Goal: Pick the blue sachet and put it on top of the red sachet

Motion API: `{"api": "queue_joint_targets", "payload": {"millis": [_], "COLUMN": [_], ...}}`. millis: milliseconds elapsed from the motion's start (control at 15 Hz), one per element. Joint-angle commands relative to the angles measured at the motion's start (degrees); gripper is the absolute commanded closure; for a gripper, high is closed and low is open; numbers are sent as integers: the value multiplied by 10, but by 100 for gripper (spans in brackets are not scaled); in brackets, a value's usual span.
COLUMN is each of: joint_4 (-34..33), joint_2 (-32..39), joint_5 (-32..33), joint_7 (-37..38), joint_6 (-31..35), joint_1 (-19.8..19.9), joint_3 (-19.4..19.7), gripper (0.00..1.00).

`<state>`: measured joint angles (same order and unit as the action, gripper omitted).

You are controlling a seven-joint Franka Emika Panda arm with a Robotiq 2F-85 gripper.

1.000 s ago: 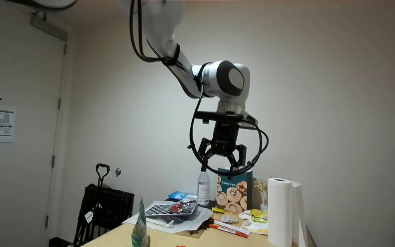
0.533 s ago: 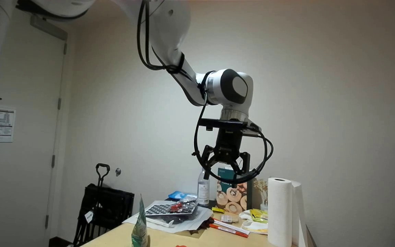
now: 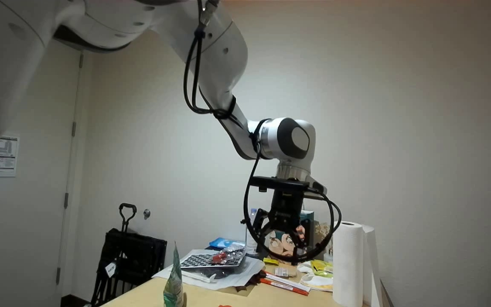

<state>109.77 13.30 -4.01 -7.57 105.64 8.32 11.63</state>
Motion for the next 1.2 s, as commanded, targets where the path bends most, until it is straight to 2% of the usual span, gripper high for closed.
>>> {"api": "queue_joint_targets", "payload": {"millis": [0,200,267,667,800,1000,1133], "joint_4": [-29,-49,-25,-53,-54,-86,-107], "joint_2": [70,114,92,130,166,230,264], "joint_5": [24,25,22,25,25,21,17], "joint_7": [6,-11,3,5,33,72,84], "joint_6": [6,-27,-2,-18,62,110,103], "joint_1": [15,29,23,29,24,25,29], "joint_3": [-8,-10,-14,-15,-16,-17,-18], "gripper": [0,0,0,0,0,0,0]}}
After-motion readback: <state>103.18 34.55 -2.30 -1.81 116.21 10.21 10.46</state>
